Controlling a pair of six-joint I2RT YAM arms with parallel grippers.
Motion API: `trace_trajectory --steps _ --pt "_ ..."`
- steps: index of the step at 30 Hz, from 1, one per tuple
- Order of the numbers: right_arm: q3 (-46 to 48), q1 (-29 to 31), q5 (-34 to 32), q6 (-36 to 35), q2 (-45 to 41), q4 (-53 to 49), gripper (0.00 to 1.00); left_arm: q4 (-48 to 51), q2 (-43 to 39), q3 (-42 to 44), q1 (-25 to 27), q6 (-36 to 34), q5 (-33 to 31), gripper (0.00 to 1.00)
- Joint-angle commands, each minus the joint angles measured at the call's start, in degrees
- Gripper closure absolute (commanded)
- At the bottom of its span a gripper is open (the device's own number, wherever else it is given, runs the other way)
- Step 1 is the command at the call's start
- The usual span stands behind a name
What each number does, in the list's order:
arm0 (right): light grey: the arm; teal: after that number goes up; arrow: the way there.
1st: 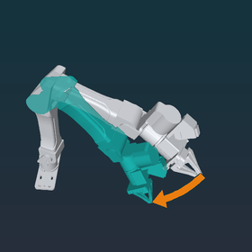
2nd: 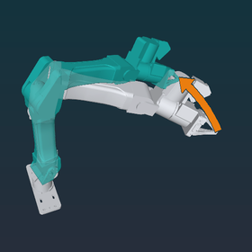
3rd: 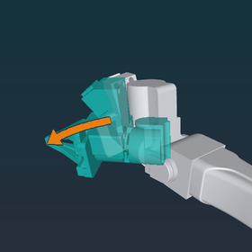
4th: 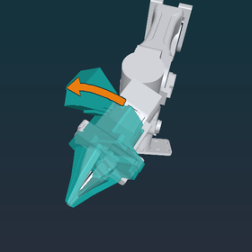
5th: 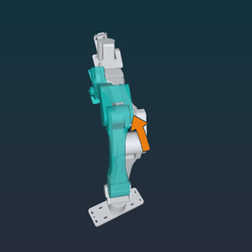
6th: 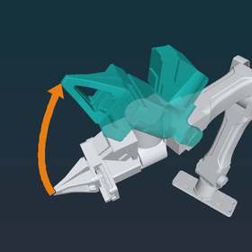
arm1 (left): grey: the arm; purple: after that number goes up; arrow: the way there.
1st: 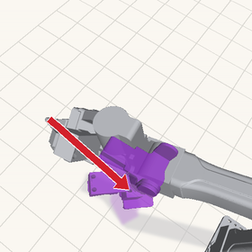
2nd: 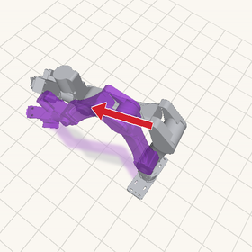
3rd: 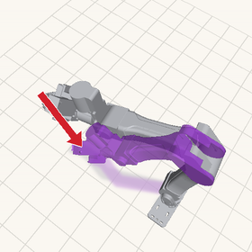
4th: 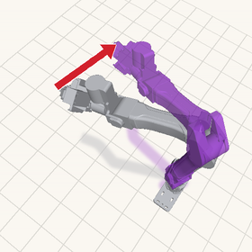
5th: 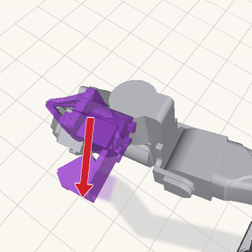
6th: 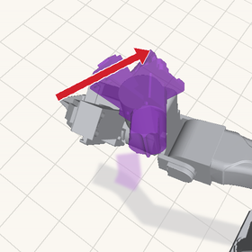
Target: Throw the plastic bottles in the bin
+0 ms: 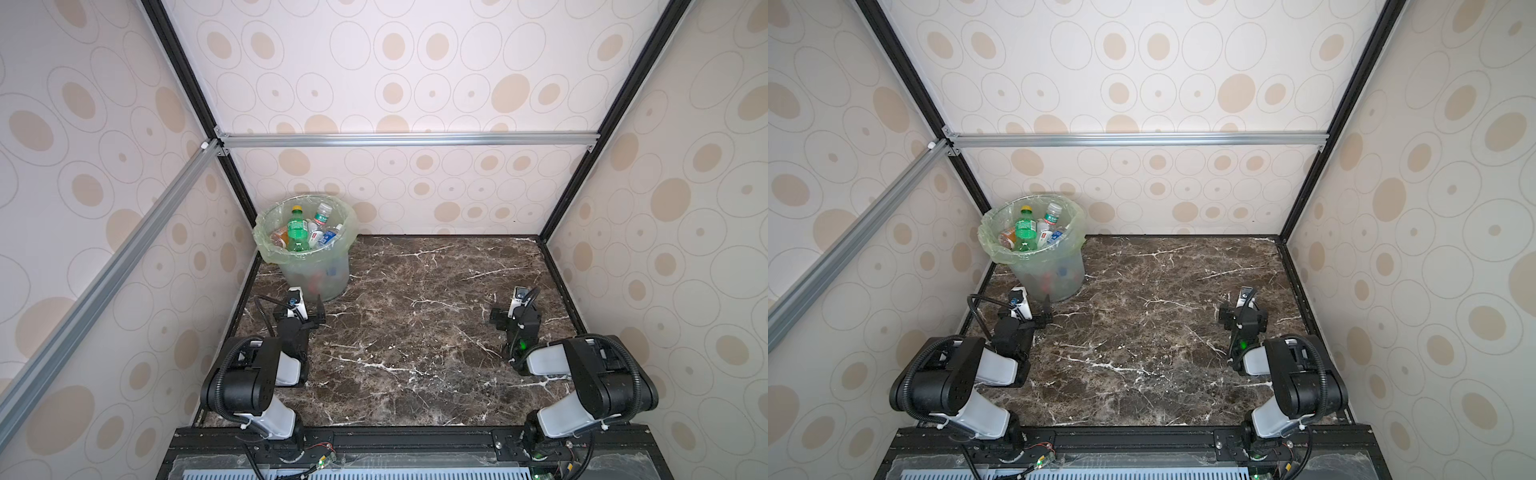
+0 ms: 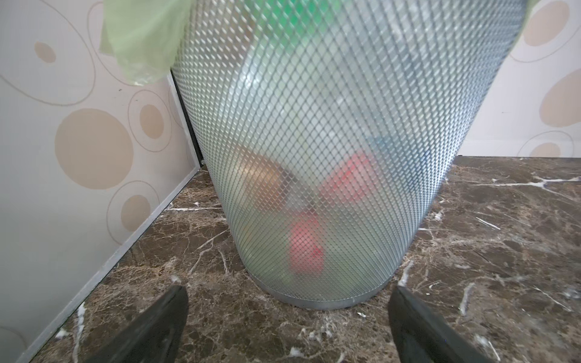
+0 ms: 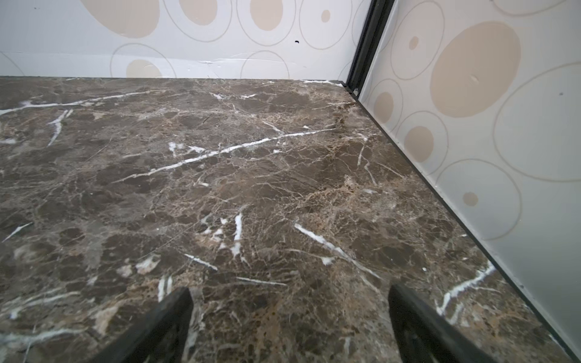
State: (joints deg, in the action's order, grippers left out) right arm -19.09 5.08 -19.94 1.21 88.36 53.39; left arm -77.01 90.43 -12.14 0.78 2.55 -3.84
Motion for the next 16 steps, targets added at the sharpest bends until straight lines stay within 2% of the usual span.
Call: trace_trajectory --steps 1,4,6,16 --pt "-3.1 0.3 0.3 0.0 1.2 -1.2 0.0 0.2 -0.1 -1.0 0.3 -1.9 1.0 0.01" --pt "-4.5 0.3 1.3 0.7 -0.2 -6.4 0.0 -0.2 0.1 -1.0 0.3 -2.0 0.9 0.01" --pt "-3.4 0.2 1.0 0.3 0.2 -3.6 0.0 -0.1 0.0 -1.1 0.3 -2.1 0.8 0.01" --pt "-3.8 0.2 0.8 0.4 0.1 -4.8 0.0 -0.1 0.0 -1.0 0.3 -2.1 0.8 0.01"
